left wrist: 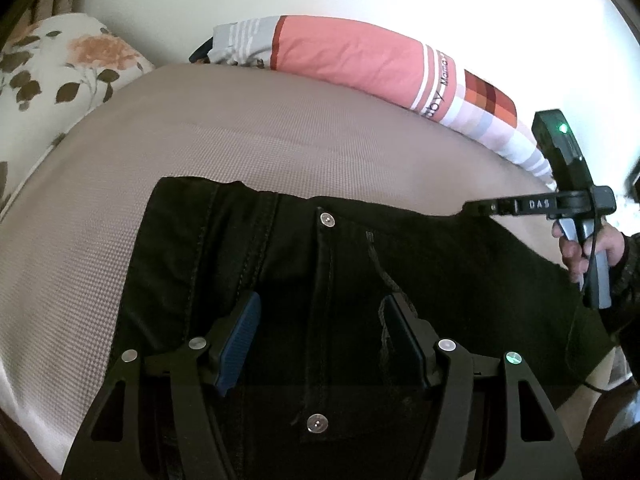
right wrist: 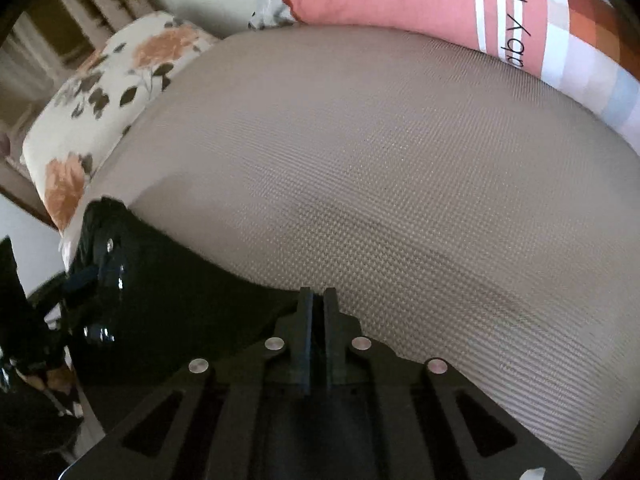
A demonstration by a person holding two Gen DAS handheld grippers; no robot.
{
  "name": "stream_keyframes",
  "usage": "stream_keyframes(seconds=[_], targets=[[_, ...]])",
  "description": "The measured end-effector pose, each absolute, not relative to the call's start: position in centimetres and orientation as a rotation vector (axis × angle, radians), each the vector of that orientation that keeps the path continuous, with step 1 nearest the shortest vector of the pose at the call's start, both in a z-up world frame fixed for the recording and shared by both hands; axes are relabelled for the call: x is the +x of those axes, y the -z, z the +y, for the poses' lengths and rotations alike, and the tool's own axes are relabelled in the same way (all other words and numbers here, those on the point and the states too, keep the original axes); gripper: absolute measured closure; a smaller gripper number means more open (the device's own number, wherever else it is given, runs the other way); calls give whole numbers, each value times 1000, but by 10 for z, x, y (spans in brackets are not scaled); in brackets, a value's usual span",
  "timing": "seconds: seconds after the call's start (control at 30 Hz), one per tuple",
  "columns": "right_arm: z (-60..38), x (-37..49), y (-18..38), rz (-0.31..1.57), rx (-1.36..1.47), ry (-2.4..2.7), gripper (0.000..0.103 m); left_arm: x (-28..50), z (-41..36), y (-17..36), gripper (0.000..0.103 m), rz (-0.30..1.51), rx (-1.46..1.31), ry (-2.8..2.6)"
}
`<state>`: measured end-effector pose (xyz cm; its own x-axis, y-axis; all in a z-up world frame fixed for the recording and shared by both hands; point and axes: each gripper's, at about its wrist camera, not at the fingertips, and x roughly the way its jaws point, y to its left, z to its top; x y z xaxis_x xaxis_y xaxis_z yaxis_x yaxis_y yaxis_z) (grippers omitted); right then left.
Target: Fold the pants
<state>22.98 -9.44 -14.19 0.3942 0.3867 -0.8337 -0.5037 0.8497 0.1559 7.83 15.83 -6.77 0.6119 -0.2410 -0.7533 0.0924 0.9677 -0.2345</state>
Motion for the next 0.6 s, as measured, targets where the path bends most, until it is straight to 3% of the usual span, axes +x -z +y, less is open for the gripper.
stream_keyframes(seconds=[0.03, 0.23, 0.6], targets=[[-95, 229, 141, 1017, -127, -565, 92, 79, 157, 68, 38, 896, -169, 191], [-124, 197, 106, 919, -53, -454, 80, 75, 131, 52, 38, 879, -46, 179], [-203, 111, 129, 947, -99, -137, 78, 105, 24, 37, 38, 856, 67, 451]])
